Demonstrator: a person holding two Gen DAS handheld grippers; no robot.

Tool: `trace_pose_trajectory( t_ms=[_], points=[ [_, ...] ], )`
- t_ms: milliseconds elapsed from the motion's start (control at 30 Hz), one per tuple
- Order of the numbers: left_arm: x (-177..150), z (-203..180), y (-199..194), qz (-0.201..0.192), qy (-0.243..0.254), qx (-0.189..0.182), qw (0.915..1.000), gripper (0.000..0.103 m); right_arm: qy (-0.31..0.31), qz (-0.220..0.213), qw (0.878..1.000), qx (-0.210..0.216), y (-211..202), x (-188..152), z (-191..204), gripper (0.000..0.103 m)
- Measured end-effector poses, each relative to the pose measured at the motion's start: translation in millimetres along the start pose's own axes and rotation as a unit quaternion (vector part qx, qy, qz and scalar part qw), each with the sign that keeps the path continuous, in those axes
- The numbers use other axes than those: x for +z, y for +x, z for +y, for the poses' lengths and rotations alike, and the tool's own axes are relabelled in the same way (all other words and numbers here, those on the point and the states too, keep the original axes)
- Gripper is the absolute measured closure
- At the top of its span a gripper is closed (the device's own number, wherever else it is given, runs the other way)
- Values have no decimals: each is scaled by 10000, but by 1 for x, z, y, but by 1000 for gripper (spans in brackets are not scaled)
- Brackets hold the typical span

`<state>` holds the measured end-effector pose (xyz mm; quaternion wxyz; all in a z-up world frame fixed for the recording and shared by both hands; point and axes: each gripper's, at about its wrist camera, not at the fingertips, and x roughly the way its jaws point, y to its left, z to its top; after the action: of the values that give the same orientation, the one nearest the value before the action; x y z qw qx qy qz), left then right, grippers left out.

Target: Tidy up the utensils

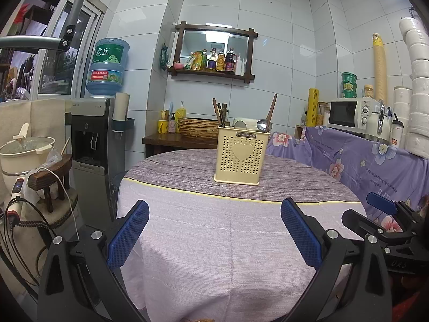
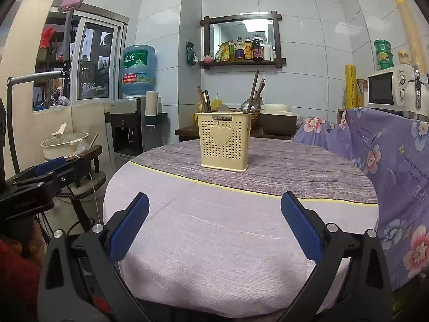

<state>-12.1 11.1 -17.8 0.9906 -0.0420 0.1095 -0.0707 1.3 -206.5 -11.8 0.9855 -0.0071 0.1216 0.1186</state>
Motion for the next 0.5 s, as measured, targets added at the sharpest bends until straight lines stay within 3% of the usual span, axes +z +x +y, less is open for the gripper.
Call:
trace_pose_trajectory(
  t_ms=[500],
  points=[
    [-1, -1, 1, 28, 0, -12, 10000, 5, 7, 20, 10000, -3, 1, -1, 0, 6]
  ],
)
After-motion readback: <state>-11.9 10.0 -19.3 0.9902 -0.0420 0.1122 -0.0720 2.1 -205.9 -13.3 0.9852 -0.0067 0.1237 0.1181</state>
